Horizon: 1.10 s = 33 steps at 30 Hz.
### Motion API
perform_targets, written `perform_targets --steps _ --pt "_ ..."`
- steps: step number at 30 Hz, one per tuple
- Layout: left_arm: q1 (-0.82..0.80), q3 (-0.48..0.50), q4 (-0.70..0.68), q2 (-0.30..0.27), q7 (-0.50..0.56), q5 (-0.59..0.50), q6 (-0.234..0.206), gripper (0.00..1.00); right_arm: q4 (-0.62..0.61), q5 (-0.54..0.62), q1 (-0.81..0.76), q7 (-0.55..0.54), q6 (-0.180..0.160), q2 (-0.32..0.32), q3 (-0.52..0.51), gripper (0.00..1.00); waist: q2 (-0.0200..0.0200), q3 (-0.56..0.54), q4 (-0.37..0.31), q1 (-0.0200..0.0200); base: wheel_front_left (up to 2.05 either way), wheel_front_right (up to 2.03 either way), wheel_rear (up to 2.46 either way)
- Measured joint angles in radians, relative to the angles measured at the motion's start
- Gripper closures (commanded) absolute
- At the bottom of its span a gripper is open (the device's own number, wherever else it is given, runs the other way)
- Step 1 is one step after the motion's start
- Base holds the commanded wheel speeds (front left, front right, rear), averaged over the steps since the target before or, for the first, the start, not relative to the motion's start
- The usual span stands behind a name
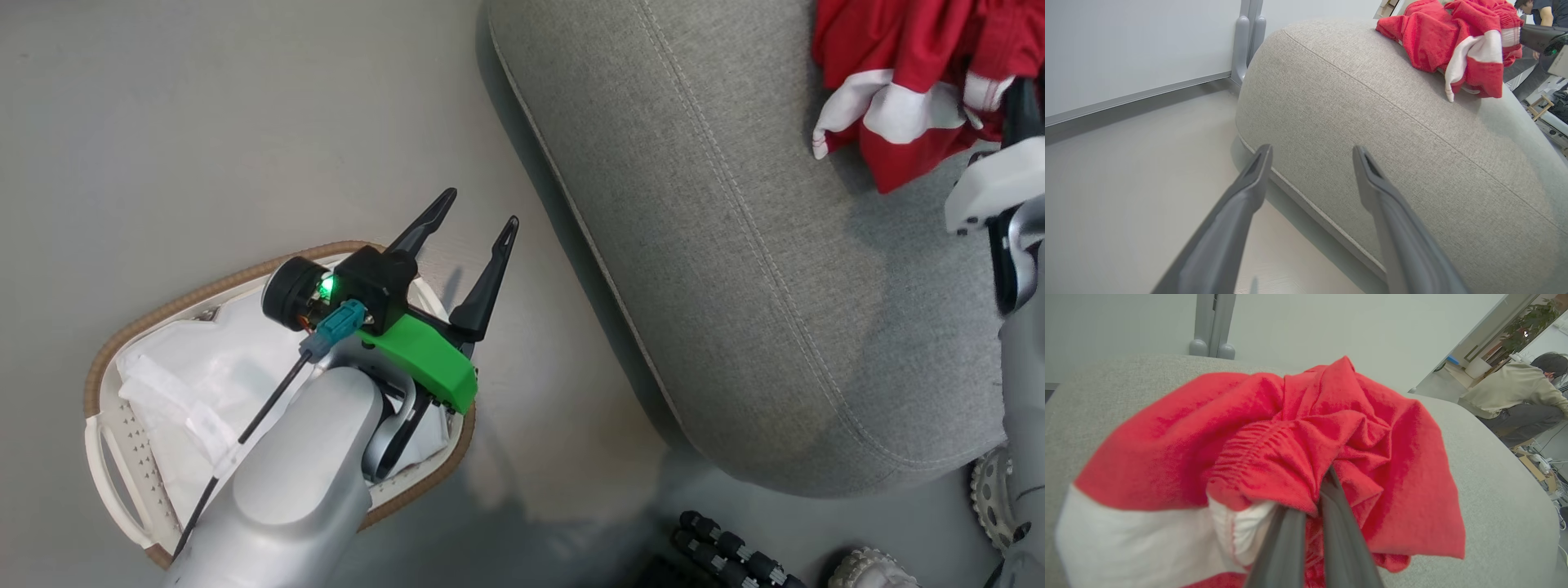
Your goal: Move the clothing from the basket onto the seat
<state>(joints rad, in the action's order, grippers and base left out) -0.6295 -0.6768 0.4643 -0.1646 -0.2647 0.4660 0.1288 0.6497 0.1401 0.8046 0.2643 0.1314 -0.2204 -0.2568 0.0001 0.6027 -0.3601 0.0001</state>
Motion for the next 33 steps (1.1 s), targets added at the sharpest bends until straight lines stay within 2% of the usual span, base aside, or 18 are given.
perform_targets --steps 3,4,5,6,16,24,33 --pt "0.014 0.011 0.009 0.001 0.0 0.007 0.0 0.0 0.004 -0.015 -0.048 0.0 0.0 0.019 -0.036 0.97 0.0 -0.008 0.006 0.0 0.0 0.0 0.0" --pt "0.021 0.019 0.012 0.002 0.0 0.008 0.0 0.0 -0.007 -0.02 -0.067 0.0 0.0 0.022 -0.043 0.71 0.0 -0.014 0.006 0.0 0.0 0.0 0.0" --pt "0.027 0.025 0.015 0.003 0.0 0.008 0.0 0.0 -0.018 -0.026 -0.087 0.0 0.0 0.026 -0.049 0.03 0.0 -0.021 0.006 0.0 0.0 0.0 0.0" --pt "0.031 0.029 0.018 0.005 0.0 0.009 0.0 0.0 -0.027 -0.032 -0.103 0.0 0.0 0.032 -0.053 0.0 0.0 -0.027 0.005 0.0 0.0 0.0 0.0" --pt "0.117 0.116 0.032 0.036 0.0 0.007 0.0 0.0 -0.173 -0.097 -0.284 0.0 0.0 0.048 -0.034 0.0 0.0 -0.139 -0.013 -0.0001 0.0 0.0 0.0" --pt "0.218 0.207 0.047 0.062 0.0 -0.019 0.0 0.0 -0.252 -0.136 -0.387 0.0 0.0 0.067 0.083 0.0 0.0 -0.239 0.005 -0.0001 0.0 0.0 0.0" --pt "0.296 0.292 0.043 0.085 0.0 -0.037 0.0 0.0 -0.312 -0.176 -0.424 0.0 0.0 0.1 0.197 0.0 0.0 -0.319 0.071 -0.0001 0.0 0.0 0.0"
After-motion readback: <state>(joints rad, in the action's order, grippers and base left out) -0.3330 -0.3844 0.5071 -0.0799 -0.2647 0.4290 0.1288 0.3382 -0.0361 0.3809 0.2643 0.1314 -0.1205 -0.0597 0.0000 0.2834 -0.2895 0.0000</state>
